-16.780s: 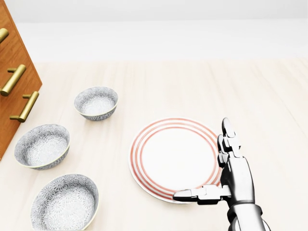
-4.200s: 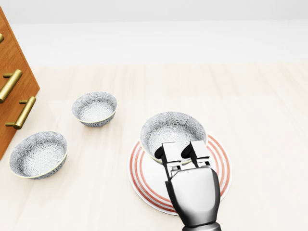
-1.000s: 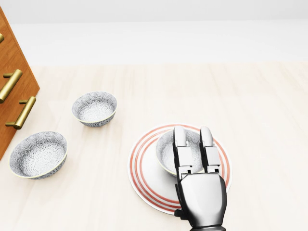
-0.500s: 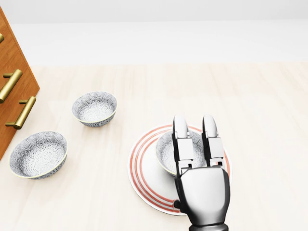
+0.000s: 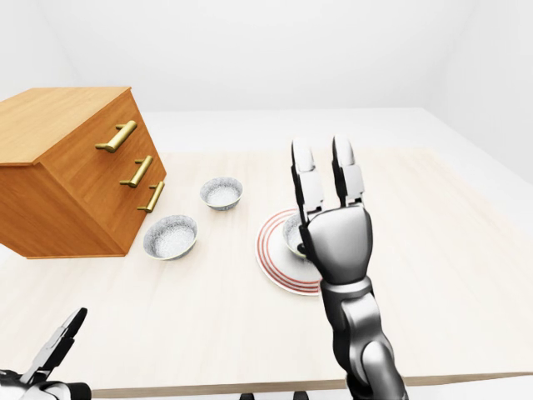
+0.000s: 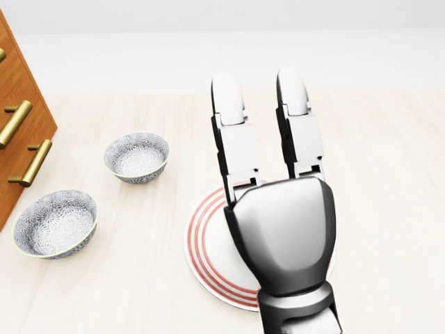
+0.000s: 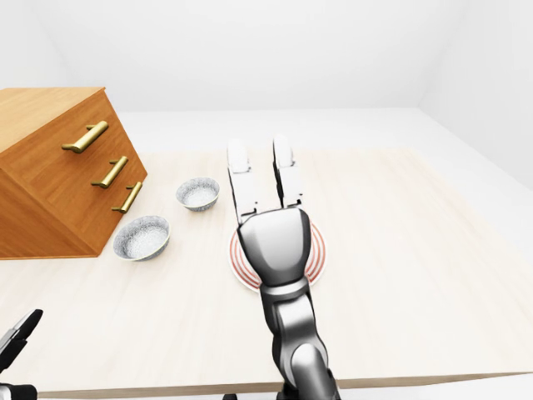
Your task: Put the bowl at the front on the plate.
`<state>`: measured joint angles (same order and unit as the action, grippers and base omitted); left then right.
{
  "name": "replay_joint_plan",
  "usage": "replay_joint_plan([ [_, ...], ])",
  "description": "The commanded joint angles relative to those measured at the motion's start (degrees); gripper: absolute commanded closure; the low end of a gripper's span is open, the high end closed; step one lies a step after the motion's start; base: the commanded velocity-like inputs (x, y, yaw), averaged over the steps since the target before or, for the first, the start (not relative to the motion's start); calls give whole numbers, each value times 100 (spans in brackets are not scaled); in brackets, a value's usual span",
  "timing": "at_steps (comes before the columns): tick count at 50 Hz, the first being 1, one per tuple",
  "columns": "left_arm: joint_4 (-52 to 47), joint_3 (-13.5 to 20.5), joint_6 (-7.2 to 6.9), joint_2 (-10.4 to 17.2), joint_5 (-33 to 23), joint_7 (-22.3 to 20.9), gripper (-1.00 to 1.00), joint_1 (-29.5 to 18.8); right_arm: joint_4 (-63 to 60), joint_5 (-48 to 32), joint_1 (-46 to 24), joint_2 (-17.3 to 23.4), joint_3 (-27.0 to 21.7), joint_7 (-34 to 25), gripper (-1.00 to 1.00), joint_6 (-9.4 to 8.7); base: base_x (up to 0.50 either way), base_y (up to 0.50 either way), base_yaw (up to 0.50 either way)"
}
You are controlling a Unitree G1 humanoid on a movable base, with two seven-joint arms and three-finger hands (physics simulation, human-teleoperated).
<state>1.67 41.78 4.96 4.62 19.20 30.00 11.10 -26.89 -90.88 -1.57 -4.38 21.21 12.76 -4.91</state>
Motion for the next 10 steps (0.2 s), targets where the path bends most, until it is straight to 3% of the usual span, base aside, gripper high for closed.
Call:
replay_joint_plan([
  [1,-103,39,1,-37,29,0,-100,55,-761,-536,-807,-435,-47,-1113,-100,105,0,0,0],
  [4,-64,26,-72,-5,0,0,-100,4,-781,-567,-991,-512,-115,-1214,-100,184,0,0,0],
  [5,-59,24,4,-40,-12,0,-100,37,-860,-657,-1122,-607,-84,-1385,-100,189,0,0,0],
  [7,-28,30,4,-47,-13,0,-100,38,-911,-771,-1254,-702,-58,-1532,-100,233,0,0,0],
  [9,-57,3,-154,11,-22,0,-100,2,-1025,-904,-1521,-817,-68,-1788,-100,332,0,0,0],
  [10,-21,6,-60,-4,-47,0,-100,-13,-1075,-949,-1619,-869,-88,-1921,-100,370,0,0,0],
])
